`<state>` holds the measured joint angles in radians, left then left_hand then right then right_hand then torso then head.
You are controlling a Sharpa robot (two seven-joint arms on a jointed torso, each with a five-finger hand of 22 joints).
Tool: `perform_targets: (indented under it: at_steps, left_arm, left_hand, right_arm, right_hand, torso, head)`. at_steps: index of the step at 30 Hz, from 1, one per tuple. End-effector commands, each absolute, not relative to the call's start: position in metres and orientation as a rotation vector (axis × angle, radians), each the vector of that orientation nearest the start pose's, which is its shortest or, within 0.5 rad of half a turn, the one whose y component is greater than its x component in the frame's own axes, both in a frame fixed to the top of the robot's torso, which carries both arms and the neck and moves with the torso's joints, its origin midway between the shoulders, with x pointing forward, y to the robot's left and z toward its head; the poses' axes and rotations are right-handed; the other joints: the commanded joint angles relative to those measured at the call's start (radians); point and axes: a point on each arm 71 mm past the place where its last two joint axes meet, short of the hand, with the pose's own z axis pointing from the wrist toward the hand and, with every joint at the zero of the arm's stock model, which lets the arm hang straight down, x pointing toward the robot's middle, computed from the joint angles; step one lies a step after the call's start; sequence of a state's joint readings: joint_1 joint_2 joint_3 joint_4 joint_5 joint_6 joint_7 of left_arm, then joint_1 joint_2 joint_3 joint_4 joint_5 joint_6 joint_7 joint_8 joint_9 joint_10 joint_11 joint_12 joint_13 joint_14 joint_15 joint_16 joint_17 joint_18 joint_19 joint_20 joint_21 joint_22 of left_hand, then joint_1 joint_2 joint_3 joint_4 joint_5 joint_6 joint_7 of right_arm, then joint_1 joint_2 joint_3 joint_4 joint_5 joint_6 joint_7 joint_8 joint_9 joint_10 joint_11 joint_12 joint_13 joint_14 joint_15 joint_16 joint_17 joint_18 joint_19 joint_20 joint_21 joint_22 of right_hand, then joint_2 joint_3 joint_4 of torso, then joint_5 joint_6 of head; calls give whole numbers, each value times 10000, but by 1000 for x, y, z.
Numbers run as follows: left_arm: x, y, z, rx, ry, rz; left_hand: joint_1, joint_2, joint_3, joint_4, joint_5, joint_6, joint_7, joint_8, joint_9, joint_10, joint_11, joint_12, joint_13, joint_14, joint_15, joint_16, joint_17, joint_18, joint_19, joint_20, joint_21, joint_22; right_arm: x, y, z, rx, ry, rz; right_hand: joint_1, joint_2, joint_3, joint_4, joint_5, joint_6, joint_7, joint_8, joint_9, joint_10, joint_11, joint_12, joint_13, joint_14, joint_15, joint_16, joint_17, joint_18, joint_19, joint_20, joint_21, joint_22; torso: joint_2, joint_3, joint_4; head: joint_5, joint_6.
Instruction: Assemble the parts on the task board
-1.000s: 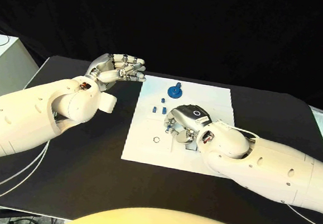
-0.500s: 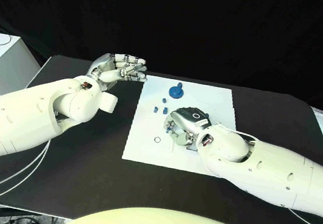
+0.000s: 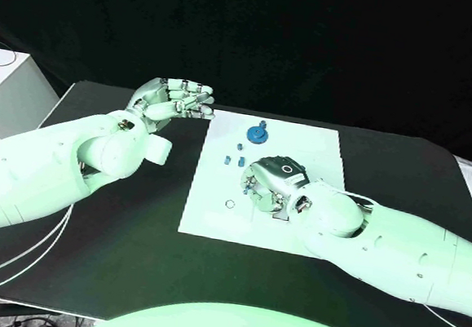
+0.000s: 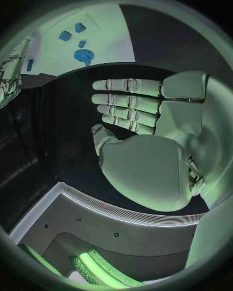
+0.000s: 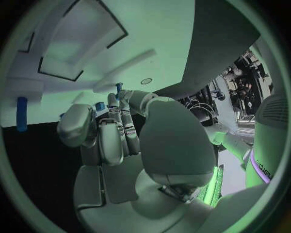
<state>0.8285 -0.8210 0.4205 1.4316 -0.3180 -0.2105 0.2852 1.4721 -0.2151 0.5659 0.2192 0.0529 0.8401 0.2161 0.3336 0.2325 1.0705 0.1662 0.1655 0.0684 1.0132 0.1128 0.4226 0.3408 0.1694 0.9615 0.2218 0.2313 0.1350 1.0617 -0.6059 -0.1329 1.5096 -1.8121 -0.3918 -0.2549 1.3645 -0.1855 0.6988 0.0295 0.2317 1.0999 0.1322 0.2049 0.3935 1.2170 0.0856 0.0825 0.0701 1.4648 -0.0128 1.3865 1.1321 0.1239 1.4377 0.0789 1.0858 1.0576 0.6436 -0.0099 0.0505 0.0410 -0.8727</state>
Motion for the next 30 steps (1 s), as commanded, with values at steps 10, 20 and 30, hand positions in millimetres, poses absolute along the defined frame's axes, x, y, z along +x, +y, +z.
perform_targets:
  at_steps: [10, 20, 30]
  left_arm:
    - [493, 243, -205, -10809, 13742, -15480]
    - [493, 243, -205, -10803, 13750, -15481]
    - [493, 243, -205, -10810, 13765, -15475]
  left_hand:
    - [-19, -81, 6, 6, 7, -73, 193, 37, -11, -49, 13, 55, -10, -71, -3, 53, 9, 117, 62, 40, 4, -11]
    - [-19, -81, 6, 6, 7, -73, 193, 37, -11, -49, 13, 55, -10, -71, -3, 53, 9, 117, 62, 40, 4, -11]
    - [-19, -81, 6, 6, 7, -73, 193, 37, -11, -49, 13, 55, -10, -71, -3, 53, 9, 117, 62, 40, 4, -11]
  right_arm:
    - [425, -81, -262, -4931, 15772, 6314]
    - [425, -80, -265, -5211, 16045, 6229]
    - [424, -80, -269, -5381, 16299, 6130]
  right_hand:
    - [-16, 46, 81, -16, 32, 7, 5, 41, 20, 280, -193, 20, 9, 293, -76, 50, 20, -152, 9, -31, 21, 31]
    - [-22, 38, 87, -23, 24, 8, 4, 48, 26, 286, -194, 17, 9, 294, -77, 52, 21, -152, 11, -32, 25, 35]
    - [-26, 35, 88, -24, 20, 9, 4, 51, 28, 288, -194, 16, 9, 297, -77, 59, 37, -153, 13, -32, 30, 40]
  torso:
    - [2, -3, 1]
    - [6, -11, 8]
    - [1, -9, 0]
  head:
    - [-13, 1]
    - [-1, 1]
    - [31, 1]
